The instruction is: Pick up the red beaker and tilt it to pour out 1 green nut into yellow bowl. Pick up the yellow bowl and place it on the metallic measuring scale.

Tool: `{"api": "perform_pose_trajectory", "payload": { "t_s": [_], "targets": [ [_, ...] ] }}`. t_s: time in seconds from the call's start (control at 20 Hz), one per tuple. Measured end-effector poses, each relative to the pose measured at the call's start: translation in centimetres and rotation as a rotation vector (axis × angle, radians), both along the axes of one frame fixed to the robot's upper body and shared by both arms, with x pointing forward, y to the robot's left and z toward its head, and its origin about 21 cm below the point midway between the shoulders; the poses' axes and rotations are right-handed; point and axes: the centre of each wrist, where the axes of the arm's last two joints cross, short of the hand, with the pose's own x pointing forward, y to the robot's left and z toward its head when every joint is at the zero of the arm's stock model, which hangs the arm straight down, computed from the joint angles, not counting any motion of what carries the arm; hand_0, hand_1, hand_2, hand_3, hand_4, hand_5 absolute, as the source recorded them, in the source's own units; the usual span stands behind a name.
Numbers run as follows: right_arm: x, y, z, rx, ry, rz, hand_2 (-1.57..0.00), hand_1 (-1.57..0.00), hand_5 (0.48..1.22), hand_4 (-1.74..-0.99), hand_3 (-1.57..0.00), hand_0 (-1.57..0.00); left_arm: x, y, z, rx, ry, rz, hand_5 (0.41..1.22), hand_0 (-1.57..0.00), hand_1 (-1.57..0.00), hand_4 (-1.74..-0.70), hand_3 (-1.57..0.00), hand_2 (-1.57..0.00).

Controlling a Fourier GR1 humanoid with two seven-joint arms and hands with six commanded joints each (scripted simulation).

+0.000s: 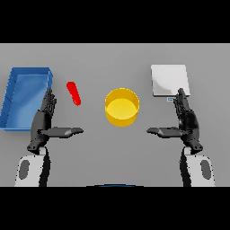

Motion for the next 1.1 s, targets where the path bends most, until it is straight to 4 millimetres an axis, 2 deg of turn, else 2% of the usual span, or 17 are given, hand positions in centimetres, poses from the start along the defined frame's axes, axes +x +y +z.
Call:
{"api": "perform_pose_trajectory", "payload": {
  "t_s": [0.3, 0.35, 0.45, 0.6, 0.65, 0.7, 0.9, 0.95, 1.1],
  "targets": [
    [-0.2, 0.5, 0.0, 0.002, -0.004, 0.0, 0.0, 0.0, 0.681, -1.245, 0.0, 0.0, 0.6, 0.5, -0.2, 0.005, 0.01, 0.005, 0.652, 0.0, 0.0, -1.2, 0.0, 0.0],
    [-1.1, 0.3, 0.1, -0.14, -0.091, 0.016, 0.0, 0.0, 0.678, -1.242, 0.0, 0.0, -0.1, 0.5, 0.3, 0.081, -0.018, -0.029, 0.649, 0.0, 0.0, -1.21, 0.0, 0.0],
    [-2.3, 0.3, 0.6, -0.276, -0.148, 0.036, 0.0, 0.0, 0.679, -1.235, 0.0, 0.0, -1.3, 0.4, 0.9, 0.148, -0.042, -0.058, 0.654, 0.0, 0.0, -1.22, 0.0, 0.0],
    [-2.5, 0.8, 1.0, -0.323, -0.138, 0.043, 0.0, 0.0, 0.68, -1.241, 0.0, 0.0, -1.4, 0.1, 2.0, 0.185, -0.012, -0.072, 0.661, 0.0, 0.0, -1.23, 0.0, 0.0],
    [-2.5, 1.2, 1.2, -0.322, -0.156, 0.055, 0.0, 0.0, 0.681, -1.245, 0.0, 0.0, -1.4, 0.2, 1.9, 0.196, -0.01, -0.076, 0.662, 0.0, 0.0, -1.23, 0.0, 0.0],
    [-2.8, 0.7, 1.5, -0.317, -0.162, 0.049, 0.0, 0.0, 0.681, -1.25, 0.0, 0.0, -1.4, 0.1, 1.7, 0.196, -0.003, -0.086, 0.668, 0.0, 0.0, -1.24, 0.0, 0.0],
    [-2.9, 0.9, 1.3, -0.263, -0.147, 0.074, 0.0, 0.0, 0.679, -1.28, 0.0, 0.0, 0.1, -0.6, 1.0, 0.193, 0.025, -0.12, 0.713, 0.0, 0.0, -1.33, 0.0, 0.0],
    [-2.8, 1.2, 1.3, -0.259, -0.14, 0.076, 0.0, 0.0, 0.676, -1.286, 0.0, 0.0, 1.1, -1.0, 1.1, 0.181, 0.027, -0.129, 0.724, 0.0, 0.0, -1.36, 0.0, 0.0],
    [-3.0, 0.8, 1.2, -0.246, -0.151, 0.075, 0.0, 0.0, 0.679, -1.308, 0.0, 0.0, 2.6, -1.4, 0.6, 0.202, 0.038, -0.135, 0.739, 0.0, 0.0, -1.38, 0.0, 0.0]
  ]
}}
